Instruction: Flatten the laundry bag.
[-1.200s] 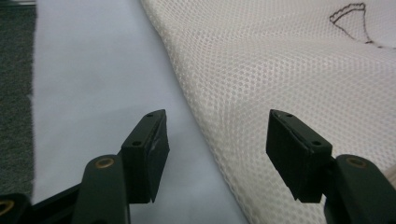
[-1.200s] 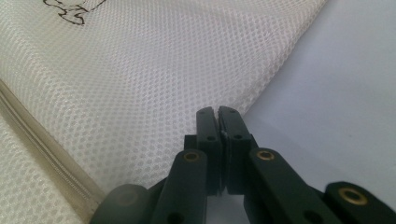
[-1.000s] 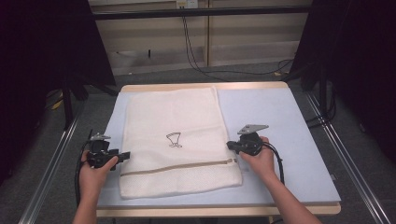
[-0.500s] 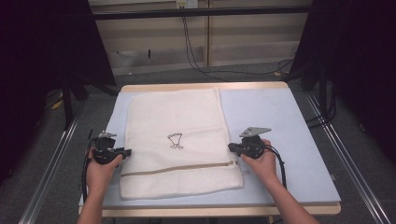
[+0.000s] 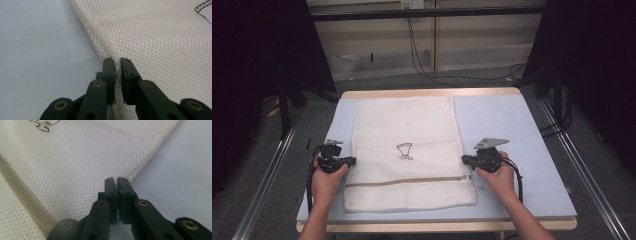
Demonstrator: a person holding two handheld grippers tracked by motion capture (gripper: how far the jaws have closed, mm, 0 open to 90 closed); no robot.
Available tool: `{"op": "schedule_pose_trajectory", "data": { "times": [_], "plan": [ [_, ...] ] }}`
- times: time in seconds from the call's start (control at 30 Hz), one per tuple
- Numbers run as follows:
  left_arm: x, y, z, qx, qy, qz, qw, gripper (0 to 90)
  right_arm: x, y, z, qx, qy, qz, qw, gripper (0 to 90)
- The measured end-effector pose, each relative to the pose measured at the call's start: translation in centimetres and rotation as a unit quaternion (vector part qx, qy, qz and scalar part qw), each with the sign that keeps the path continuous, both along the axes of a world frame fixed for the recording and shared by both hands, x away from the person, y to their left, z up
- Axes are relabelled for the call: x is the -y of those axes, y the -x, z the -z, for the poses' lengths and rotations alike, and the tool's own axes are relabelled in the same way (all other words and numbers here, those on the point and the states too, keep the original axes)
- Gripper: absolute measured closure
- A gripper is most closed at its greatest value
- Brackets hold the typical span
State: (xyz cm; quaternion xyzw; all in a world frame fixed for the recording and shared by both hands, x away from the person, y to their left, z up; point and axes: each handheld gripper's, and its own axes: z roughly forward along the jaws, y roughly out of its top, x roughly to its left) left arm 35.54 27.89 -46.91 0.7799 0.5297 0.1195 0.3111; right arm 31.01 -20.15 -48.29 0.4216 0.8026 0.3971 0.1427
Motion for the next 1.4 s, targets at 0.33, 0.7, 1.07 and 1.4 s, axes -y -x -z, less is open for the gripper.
{"op": "schedule_pose_trajectory", "data": {
  "times": [0.33,0.7,1.07,1.4],
  "plan": [
    [2.0,-0.2,0.1,0.006,0.017,0.017,0.9997,83.0,2.0,1.1,-0.2,0.0,0.009,0.01,0.9999,87.0],
    [3.5,0.1,-0.2,-0.003,0.008,0.025,0.9996,83.2,3.6,1.5,-0.4,0.001,0.01,0.013,0.9999,86.8],
    [4.6,-0.2,-0.1,0.008,0.019,0.039,0.999,83.8,4.8,2.0,-0.3,-0.001,0.006,0.025,0.9997,86.6],
    [4.7,-0.1,-0.2,0.002,0.016,0.042,0.999,84.4,5.1,2.2,-0.2,0.001,-0.001,0.027,0.9996,86.6]
  ]
}}
